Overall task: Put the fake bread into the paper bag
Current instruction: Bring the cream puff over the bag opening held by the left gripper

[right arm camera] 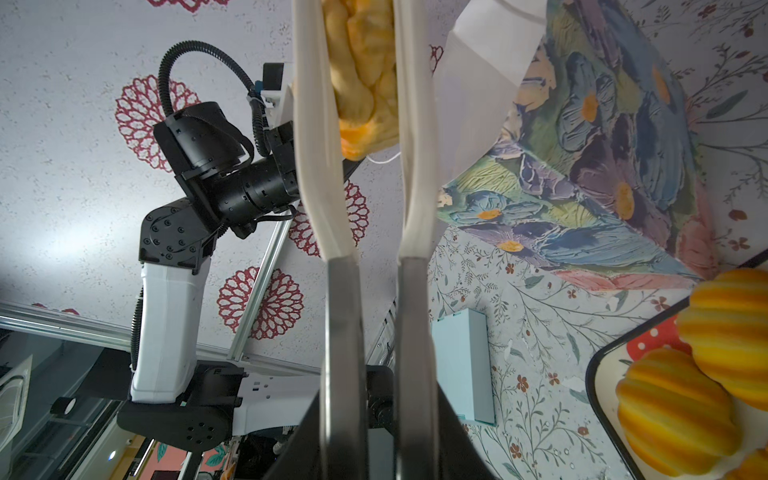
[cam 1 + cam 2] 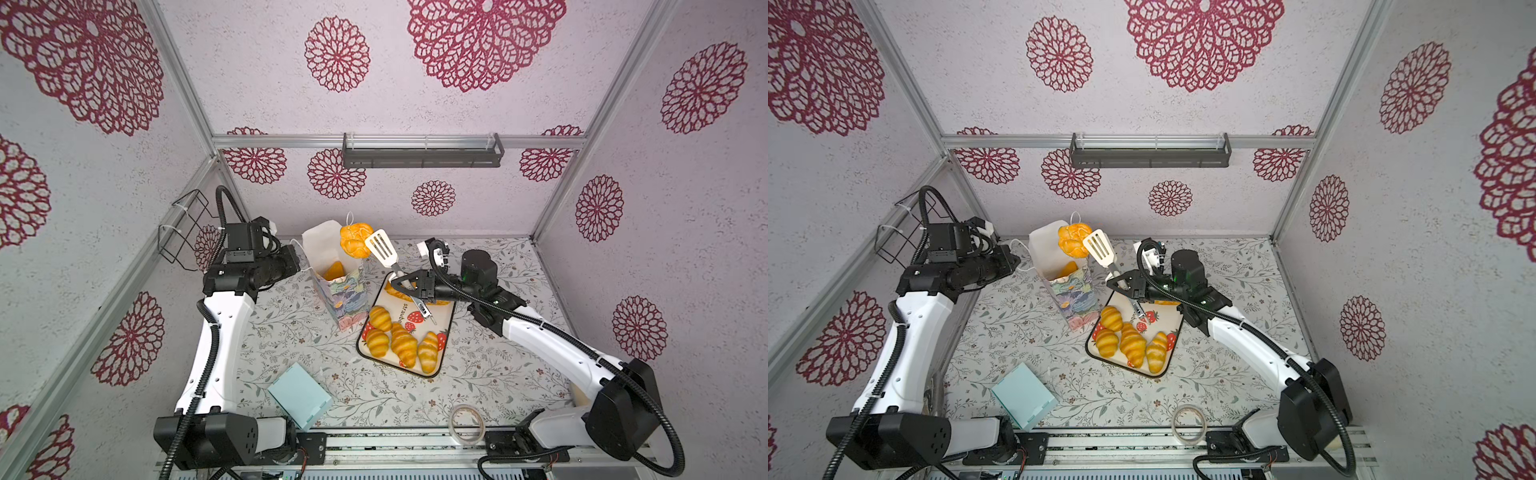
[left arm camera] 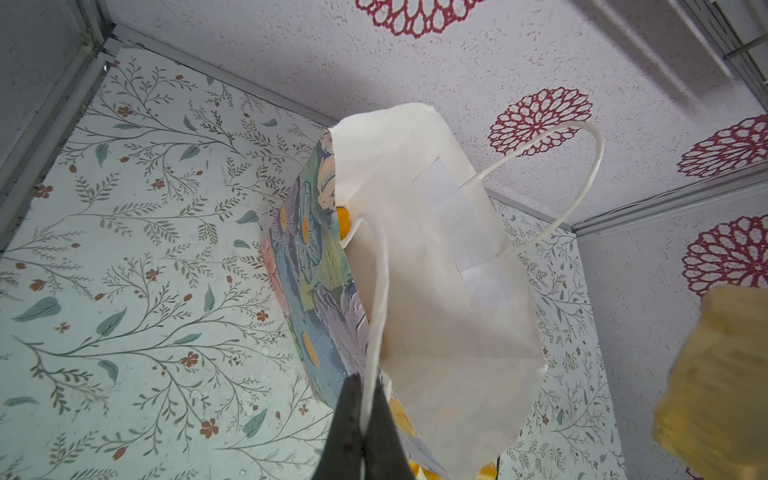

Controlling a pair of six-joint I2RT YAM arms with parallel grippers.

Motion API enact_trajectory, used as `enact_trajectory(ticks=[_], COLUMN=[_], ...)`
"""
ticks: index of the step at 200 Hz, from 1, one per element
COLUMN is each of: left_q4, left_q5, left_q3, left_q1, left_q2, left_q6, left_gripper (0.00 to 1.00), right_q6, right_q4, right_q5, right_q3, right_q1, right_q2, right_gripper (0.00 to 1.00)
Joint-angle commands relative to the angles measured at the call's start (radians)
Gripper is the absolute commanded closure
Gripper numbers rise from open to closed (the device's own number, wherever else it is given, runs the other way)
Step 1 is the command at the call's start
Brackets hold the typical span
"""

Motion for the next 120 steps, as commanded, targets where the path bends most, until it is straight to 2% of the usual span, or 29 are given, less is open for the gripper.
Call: enact_trajectory(ticks=[1, 91, 120], left_q4=[-0.006, -0.004, -0.005], left_q5=[0.000, 0.003, 0.002], left_q3=[0.011, 0.014, 0.012], left_q1=[0.007, 0.007, 0.007], left_q2=[-0.008, -0.003, -0.006], left_q6=[0.004, 0.002, 0.003], left_gripper=[1.00, 1.00, 1.00], right_q6=[-0.033, -0.016, 0.027], right_q4=[0.070, 0.030, 0.069], right_q5=[-0.011, -0.010, -0.027], right_q3=[0.080, 0.310, 0.353], right_q1=[0.017, 0.041, 0.042], right_q2=[0.013, 0.211, 0.279], right_gripper=[0.69, 0.68, 0.68])
